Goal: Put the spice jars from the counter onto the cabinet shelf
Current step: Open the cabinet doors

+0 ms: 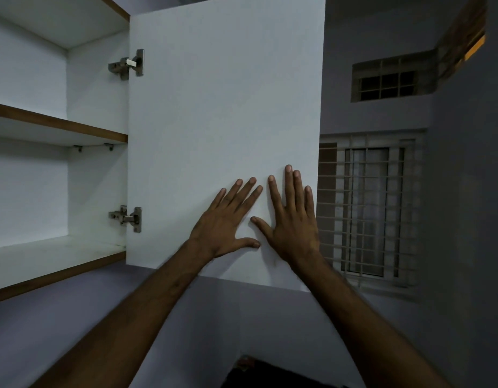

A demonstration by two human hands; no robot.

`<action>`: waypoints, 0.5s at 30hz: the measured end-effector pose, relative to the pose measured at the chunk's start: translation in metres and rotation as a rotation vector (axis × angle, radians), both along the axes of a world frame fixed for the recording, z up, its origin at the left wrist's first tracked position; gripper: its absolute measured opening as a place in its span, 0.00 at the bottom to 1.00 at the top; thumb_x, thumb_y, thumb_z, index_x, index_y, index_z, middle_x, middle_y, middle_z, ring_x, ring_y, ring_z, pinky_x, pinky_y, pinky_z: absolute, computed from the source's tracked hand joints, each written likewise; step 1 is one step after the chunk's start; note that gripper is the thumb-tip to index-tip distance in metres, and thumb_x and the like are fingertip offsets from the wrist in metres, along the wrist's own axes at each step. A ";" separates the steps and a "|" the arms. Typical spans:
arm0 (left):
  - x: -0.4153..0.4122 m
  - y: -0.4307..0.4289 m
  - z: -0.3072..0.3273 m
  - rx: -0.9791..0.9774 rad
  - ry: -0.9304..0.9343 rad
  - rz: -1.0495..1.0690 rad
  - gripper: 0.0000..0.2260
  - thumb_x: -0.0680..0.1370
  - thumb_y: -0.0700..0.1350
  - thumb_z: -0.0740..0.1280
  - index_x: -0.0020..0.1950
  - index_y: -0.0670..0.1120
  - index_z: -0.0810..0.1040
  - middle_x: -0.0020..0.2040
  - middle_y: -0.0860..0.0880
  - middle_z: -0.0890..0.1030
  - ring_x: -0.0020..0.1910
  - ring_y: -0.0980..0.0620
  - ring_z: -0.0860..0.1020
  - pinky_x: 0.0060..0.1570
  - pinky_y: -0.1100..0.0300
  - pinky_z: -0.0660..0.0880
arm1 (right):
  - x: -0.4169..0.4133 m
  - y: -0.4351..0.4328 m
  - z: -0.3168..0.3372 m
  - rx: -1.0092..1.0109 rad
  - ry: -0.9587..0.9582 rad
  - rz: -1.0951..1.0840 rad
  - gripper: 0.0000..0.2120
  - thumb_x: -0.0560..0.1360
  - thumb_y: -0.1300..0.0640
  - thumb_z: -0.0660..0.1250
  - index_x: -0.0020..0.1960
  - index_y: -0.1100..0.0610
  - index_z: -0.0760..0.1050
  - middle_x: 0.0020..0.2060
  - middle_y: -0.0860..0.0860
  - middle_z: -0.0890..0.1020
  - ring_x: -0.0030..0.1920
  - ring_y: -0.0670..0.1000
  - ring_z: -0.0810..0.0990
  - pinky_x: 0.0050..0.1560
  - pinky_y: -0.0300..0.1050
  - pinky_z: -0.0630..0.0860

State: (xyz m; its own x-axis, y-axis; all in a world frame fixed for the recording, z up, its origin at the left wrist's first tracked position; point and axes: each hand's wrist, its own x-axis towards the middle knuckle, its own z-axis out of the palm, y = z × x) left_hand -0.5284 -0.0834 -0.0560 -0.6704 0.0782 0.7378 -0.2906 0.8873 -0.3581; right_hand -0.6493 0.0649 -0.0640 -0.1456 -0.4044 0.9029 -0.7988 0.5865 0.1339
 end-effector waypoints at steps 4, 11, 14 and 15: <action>0.010 0.008 0.000 0.018 -0.020 0.014 0.48 0.70 0.76 0.53 0.79 0.53 0.37 0.80 0.53 0.38 0.79 0.51 0.39 0.77 0.48 0.46 | 0.011 0.006 -0.003 0.052 -0.016 0.000 0.40 0.77 0.30 0.44 0.79 0.52 0.36 0.79 0.53 0.37 0.79 0.55 0.36 0.78 0.57 0.40; 0.060 0.025 0.015 -0.034 -0.044 0.125 0.44 0.73 0.75 0.49 0.79 0.52 0.37 0.80 0.51 0.39 0.79 0.50 0.39 0.77 0.45 0.48 | 0.050 0.019 0.005 0.078 -0.033 -0.017 0.41 0.74 0.29 0.37 0.78 0.51 0.31 0.78 0.53 0.35 0.79 0.56 0.36 0.78 0.59 0.39; 0.113 0.027 0.026 -0.047 -0.070 0.192 0.44 0.73 0.74 0.51 0.79 0.52 0.38 0.80 0.50 0.38 0.79 0.49 0.39 0.77 0.44 0.48 | 0.083 0.013 0.011 0.058 -0.048 0.045 0.41 0.75 0.29 0.40 0.79 0.52 0.34 0.79 0.53 0.36 0.79 0.55 0.36 0.78 0.59 0.39; 0.138 0.026 0.029 -0.059 -0.081 0.235 0.44 0.73 0.73 0.51 0.79 0.52 0.38 0.80 0.50 0.38 0.79 0.49 0.39 0.77 0.44 0.47 | 0.099 0.007 0.012 0.041 -0.040 0.071 0.41 0.76 0.29 0.42 0.79 0.53 0.35 0.79 0.53 0.37 0.79 0.55 0.36 0.78 0.59 0.40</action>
